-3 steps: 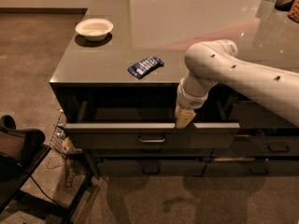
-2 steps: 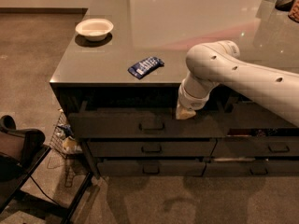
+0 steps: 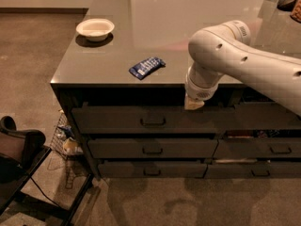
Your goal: Open top drawer
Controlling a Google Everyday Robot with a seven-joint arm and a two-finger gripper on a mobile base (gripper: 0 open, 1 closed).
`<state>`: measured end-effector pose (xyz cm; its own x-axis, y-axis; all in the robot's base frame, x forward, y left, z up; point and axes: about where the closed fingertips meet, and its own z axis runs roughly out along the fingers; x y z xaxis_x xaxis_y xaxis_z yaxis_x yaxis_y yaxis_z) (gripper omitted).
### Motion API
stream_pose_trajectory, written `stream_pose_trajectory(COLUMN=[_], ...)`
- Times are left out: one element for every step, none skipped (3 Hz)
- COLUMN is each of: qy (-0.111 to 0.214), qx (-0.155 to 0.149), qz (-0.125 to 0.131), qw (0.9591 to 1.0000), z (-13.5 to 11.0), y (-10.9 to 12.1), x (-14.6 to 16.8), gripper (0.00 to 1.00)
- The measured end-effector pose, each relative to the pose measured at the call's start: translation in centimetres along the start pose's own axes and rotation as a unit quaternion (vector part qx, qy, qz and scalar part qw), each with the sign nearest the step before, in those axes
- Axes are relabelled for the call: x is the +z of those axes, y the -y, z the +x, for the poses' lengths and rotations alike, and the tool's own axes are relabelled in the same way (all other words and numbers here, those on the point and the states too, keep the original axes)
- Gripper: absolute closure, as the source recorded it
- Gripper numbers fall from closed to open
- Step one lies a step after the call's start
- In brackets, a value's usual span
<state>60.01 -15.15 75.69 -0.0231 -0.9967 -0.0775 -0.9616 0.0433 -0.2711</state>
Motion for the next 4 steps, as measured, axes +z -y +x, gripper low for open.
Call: stream_pose_trajectory(qy=[-0.007,0.015,0.045,0.07], qx=[0.003,0.021,0.033,0.035], qz=[0.01,0.035,0.079,0.136], qw=[0.9999,0.9991,0.9953,0.9876], z=[-0.6,-0.9,-0.4,-0.2], y=[-1.1,-3.1,-4.0,-3.4], x=[0.4,2.2,3.3,2.8], gripper=[1.0,1.0,1.0,1.0])
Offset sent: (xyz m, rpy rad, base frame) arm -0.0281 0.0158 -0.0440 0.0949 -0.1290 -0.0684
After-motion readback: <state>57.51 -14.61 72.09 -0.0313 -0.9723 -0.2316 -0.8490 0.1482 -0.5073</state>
